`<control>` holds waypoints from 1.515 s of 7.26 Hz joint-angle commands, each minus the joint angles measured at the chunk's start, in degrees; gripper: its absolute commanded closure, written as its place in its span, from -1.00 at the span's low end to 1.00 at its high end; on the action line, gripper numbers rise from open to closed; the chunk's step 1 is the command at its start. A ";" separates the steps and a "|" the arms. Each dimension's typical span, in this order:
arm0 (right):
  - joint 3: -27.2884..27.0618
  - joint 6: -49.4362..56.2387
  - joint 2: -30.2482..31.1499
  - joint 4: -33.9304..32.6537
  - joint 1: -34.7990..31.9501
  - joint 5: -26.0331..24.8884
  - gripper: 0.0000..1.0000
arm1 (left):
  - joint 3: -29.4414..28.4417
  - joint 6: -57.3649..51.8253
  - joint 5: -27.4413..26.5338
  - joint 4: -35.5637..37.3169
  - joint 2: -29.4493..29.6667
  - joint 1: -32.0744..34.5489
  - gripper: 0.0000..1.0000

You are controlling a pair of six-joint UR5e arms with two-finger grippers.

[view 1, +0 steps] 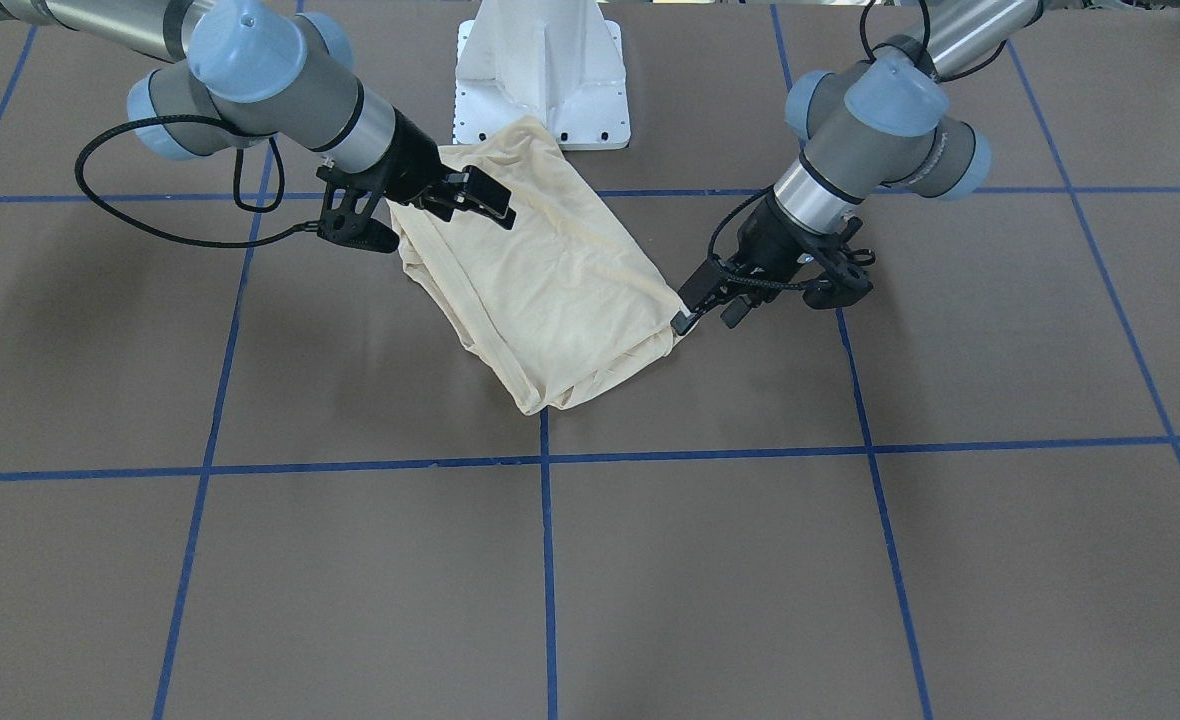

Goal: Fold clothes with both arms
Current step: 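Grasp the bundle's far edge with both grippers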

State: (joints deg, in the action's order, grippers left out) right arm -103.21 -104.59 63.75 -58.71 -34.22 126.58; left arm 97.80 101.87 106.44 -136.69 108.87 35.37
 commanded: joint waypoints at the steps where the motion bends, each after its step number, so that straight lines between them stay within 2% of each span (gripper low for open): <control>1: 0.20 0.79 0.06 0.00 -0.59 -2.92 -1.00 | 0.11 0.96 -3.60 1.41 -1.47 -3.28 -0.97; 4: 0.20 0.79 0.15 0.00 -1.38 -2.92 -1.00 | -0.85 2.63 -3.87 6.24 1.16 -8.11 -0.96; 9: 0.02 0.79 0.06 -0.09 -1.91 -2.66 -1.00 | -2.61 1.58 -3.96 6.26 1.52 -7.86 -0.85; 10: 0.02 0.71 0.06 -0.09 -1.91 -2.66 -1.00 | -2.70 1.49 -3.96 6.26 1.52 -7.77 -0.79; 11: 0.11 0.71 0.06 -0.09 -1.91 -2.57 -1.00 | -2.79 1.49 -3.96 6.26 1.52 -7.68 -0.57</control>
State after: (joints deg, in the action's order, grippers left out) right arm -103.13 -103.86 63.81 -58.80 -36.10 123.93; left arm 95.12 103.43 102.48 -130.43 110.39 27.57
